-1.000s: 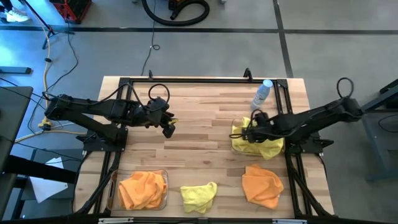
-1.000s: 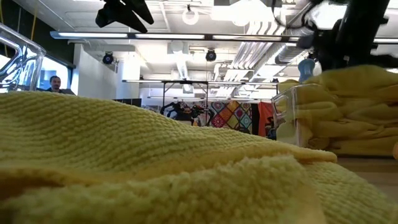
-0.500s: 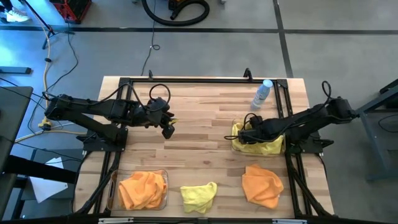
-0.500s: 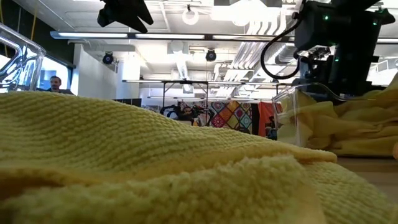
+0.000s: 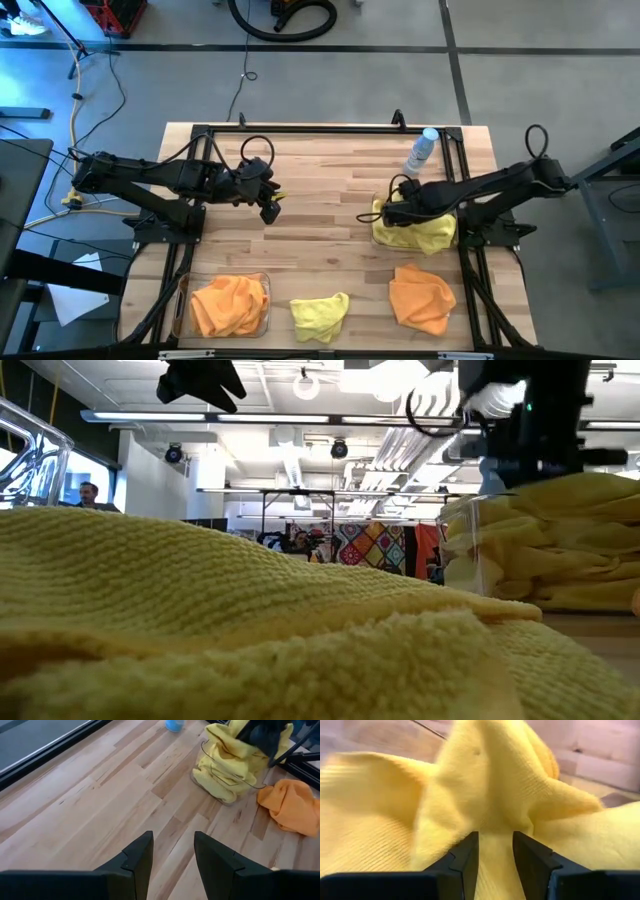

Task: Sort microfiber towel by color & place in baskets
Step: Put the yellow microfiber cloth into the right transparent bin

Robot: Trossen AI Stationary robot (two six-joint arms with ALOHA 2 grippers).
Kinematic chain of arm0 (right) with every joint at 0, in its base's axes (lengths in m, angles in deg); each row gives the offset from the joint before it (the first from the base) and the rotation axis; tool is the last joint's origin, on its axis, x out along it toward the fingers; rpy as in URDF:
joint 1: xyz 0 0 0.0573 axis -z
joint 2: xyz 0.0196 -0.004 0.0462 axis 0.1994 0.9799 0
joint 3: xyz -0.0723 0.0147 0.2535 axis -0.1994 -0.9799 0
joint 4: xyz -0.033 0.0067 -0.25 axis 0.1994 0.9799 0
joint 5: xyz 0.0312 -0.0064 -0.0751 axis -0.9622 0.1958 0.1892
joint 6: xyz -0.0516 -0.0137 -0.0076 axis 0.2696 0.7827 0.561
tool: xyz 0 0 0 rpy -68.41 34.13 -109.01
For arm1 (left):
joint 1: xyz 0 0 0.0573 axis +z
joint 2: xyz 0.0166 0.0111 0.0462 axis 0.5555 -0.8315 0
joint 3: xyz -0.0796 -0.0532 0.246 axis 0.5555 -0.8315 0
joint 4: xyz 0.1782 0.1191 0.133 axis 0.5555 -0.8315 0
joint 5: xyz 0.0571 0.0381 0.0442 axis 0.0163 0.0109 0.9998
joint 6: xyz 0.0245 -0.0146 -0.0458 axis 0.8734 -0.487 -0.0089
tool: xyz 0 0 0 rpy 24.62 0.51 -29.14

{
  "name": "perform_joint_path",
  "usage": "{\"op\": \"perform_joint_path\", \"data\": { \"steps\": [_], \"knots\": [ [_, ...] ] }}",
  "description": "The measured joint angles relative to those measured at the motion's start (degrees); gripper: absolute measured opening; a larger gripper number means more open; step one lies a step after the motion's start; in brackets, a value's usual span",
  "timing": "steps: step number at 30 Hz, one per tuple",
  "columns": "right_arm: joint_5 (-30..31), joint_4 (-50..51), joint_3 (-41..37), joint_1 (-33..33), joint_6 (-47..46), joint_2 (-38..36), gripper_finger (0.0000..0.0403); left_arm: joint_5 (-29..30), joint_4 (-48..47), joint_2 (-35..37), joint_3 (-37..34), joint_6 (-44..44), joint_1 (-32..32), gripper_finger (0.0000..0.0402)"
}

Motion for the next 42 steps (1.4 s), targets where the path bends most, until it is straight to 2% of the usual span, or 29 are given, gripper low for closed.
{"op": "perform_joint_path", "data": {
  "steps": [5,9,12,15,21,24,35,42],
  "knots": [
    [1.1,6.3,7.8,0.0,0.0,0.0,0.0116,-0.1,0.0,0.0,0.0,-0.9,0.0,0.0131],
    [11.4,7.7,10.2,0.1,0.2,-0.1,0.0116,-0.1,0.0,0.0,0.0,-1.0,0.0,0.0131],
    [15.1,6.8,9.5,1.9,2.4,0.4,0.0116,-0.1,0.0,0.0,0.0,-1.0,0.0,0.0131],
    [12.9,3.5,6.6,4.5,5.2,1.3,0.0116,0.0,0.1,0.0,0.0,-1.0,0.0,0.0131],
    [-0.1,-9.5,0.3,6.8,8.7,1.4,0.0116,0.0,0.1,0.0,0.0,-1.0,0.0,0.0131],
    [-3.3,-11.0,-2.2,6.8,7.5,1.6,0.0116,0.0,0.1,0.0,0.0,-1.2,0.0,0.0131],
    [-2.2,-19.2,-11.2,7.7,7.9,1.6,0.0116,0.1,0.1,0.0,0.0,-1.5,0.0,0.0131],
    [-2.2,-18.1,-9.8,7.6,9.0,1.1,0.0116,0.1,0.1,0.0,0.0,-1.5,0.0,0.0131]
  ]
}}
